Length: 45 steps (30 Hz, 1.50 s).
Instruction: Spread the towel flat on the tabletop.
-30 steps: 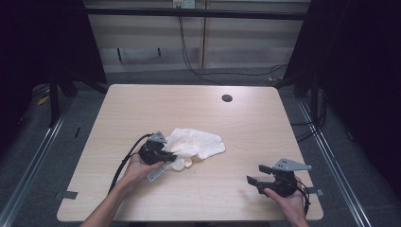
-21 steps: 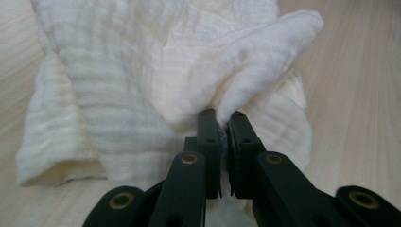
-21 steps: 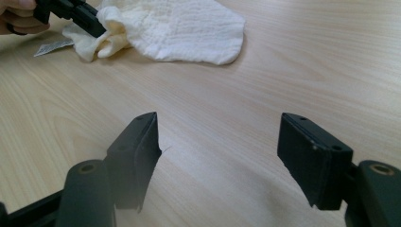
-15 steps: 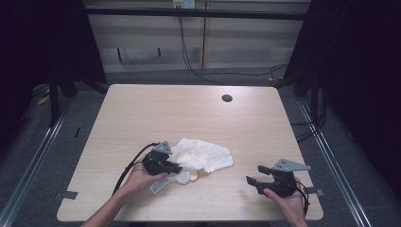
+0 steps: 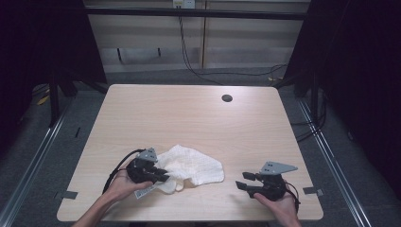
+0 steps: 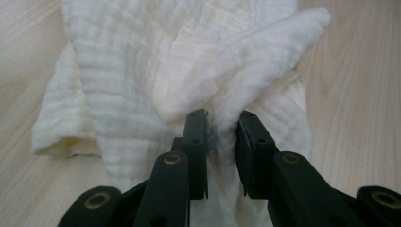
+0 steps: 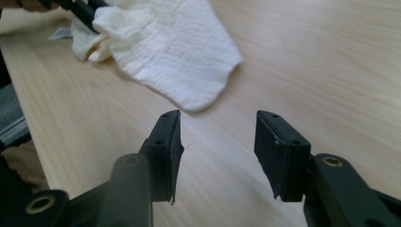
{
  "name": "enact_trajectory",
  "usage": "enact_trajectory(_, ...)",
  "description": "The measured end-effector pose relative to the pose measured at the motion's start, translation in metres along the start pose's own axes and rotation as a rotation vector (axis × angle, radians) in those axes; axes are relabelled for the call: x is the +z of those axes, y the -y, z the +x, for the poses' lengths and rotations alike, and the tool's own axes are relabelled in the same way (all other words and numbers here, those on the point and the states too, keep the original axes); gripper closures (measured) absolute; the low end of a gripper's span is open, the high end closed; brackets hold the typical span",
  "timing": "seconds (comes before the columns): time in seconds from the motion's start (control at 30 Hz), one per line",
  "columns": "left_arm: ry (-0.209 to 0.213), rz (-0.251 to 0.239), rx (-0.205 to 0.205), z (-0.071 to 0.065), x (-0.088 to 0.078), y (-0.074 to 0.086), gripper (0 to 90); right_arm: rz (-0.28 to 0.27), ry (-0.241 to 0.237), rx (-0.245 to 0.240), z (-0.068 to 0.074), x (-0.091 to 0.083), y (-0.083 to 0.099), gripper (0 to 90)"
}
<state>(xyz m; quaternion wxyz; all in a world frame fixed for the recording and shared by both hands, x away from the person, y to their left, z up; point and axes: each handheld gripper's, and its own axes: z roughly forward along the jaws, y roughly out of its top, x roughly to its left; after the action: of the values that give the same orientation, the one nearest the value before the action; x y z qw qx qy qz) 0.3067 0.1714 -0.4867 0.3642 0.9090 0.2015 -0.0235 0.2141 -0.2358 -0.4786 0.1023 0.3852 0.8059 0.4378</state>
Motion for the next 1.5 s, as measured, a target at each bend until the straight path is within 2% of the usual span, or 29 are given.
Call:
enact_trajectory(0.03,0.002,0.016,0.008,-0.001,-0.001,0.0,72.9,0.011,-0.003,-0.017,0.002,0.004,-0.003,56.1)
enact_trajectory(0.07,-0.002,0.018,0.005,-0.003,-0.002,0.0,67.9,0.022,-0.018,-0.029,0.003,0.008,-0.008,57.5)
enact_trajectory(0.13,-0.014,0.004,-0.002,-0.006,-0.006,-0.001,64.1,0.032,-0.045,-0.06,0.005,0.018,-0.018,59.2)
enact_trajectory(0.17,-0.02,-0.021,-0.008,-0.006,-0.008,0.0,63.7,0.036,-0.053,-0.079,0.007,0.022,-0.024,60.2)
enact_trajectory(0.2,-0.038,-0.069,-0.032,-0.005,-0.009,0.003,60.9,0.042,-0.074,-0.104,0.007,0.032,-0.033,62.9)
enact_trajectory(0.27,-0.042,-0.07,-0.036,-0.004,-0.007,0.003,60.9,0.046,-0.069,-0.117,0.006,0.037,-0.036,64.4)
enact_trajectory(0.3,-0.049,-0.069,-0.033,-0.003,-0.006,0.003,60.8,0.044,-0.091,-0.097,0.003,0.042,-0.037,66.1)
enact_trajectory(0.37,-0.056,-0.067,-0.035,-0.002,-0.006,0.003,62.3,0.021,-0.092,-0.055,-0.002,0.052,-0.033,68.4)
enact_trajectory(0.4,-0.063,-0.07,-0.031,-0.001,-0.004,0.003,63.9,0.04,-0.101,-0.062,-0.002,0.056,-0.031,68.4)
enact_trajectory(0.43,-0.074,-0.062,-0.024,-0.001,-0.003,0.003,65.7,0.063,-0.096,-0.093,-0.001,0.059,-0.031,68.4)
enact_trajectory(0.53,-0.079,-0.048,-0.03,0.003,0.001,0.004,66.2,0.065,-0.104,-0.116,0.0,0.058,-0.029,68.1)
enact_trajectory(0.57,-0.083,-0.049,-0.028,0.003,0.002,0.004,66.3,0.081,-0.089,-0.13,0.0,0.059,-0.028,66.5)
enact_trajectory(0.63,-0.092,-0.053,-0.039,0.004,0.003,0.004,66.2,0.086,-0.089,-0.134,-0.001,0.061,-0.027,66.5)
enact_trajectory(0.67,-0.083,-0.057,-0.055,0.005,0.003,0.004,66.2,0.099,-0.105,-0.149,0.001,0.064,-0.026,67.1)
enact_trajectory(0.77,-0.075,-0.061,-0.057,0.008,0.003,0.004,66.1,0.1,-0.125,-0.16,0.002,0.066,-0.026,68.1)
enact_trajectory(0.8,-0.072,-0.075,-0.075,0.01,0.003,0.005,66.0,0.115,-0.127,-0.178,0.002,0.069,-0.025,67.8)
enact_trajectory(0.97,-0.062,-0.078,-0.086,0.012,0.003,0.006,66.0,0.129,-0.127,-0.208,0.001,0.072,-0.024,67.1)
enact_trajectory(1.0,-0.07,-0.08,-0.086,0.011,0.003,0.006,65.8,0.129,-0.129,-0.233,0.002,0.072,-0.023,64.1)
enact_trajectory(1.03,-0.07,-0.08,-0.086,0.011,0.003,0.006,65.8,0.129,-0.129,-0.233,0.002,0.072,-0.023,64.1)
enact_trajectory(1.13,-0.065,-0.086,-0.089,0.011,0.002,0.005,64.5,0.126,-0.105,-0.279,0.006,0.072,-0.022,64.8)
enact_trajectory(1.2,-0.08,-0.087,-0.077,0.009,-0.001,0.004,61.9,0.123,-0.092,-0.271,0.006,0.072,-0.021,71.1)
enact_trajectory(1.23,-0.08,-0.087,-0.077,0.009,-0.001,0.004,60.1,0.123,-0.092,-0.271,0.006,0.072,-0.021,71.1)
enact_trajectory(1.27,-0.084,-0.088,-0.074,0.008,-0.004,0.003,60.1,0.118,-0.08,-0.263,0.005,0.072,-0.021,76.2)
enact_trajectory(1.3,-0.074,-0.1,-0.077,0.007,-0.007,0.004,58.4,0.115,-0.076,-0.236,0.002,0.073,-0.022,85.2)
enact_trajectory(1.33,-0.082,-0.114,-0.074,0.005,-0.013,0.005,57.5,0.109,-0.086,-0.211,0.0,0.073,-0.023,87.0)
enact_trajectory(1.4,-0.085,-0.128,-0.077,0.002,-0.017,0.005,57.1,0.104,-0.091,-0.2,-0.001,0.072,-0.024,88.2)
enact_trajectory(1.43,-0.076,-0.145,-0.071,-0.001,-0.02,0.006,57.6,0.097,-0.094,-0.189,-0.001,0.071,-0.024,88.5)
enact_trajectory(1.47,-0.071,-0.164,-0.049,-0.01,-0.026,0.007,58.2,0.088,-0.101,-0.179,-0.001,0.07,-0.025,88.5)
enact_trajectory(1.5,-0.071,-0.164,-0.049,-0.01,-0.026,0.007,58.3,0.088,-0.101,-0.179,-0.001,0.07,-0.025,88.5)
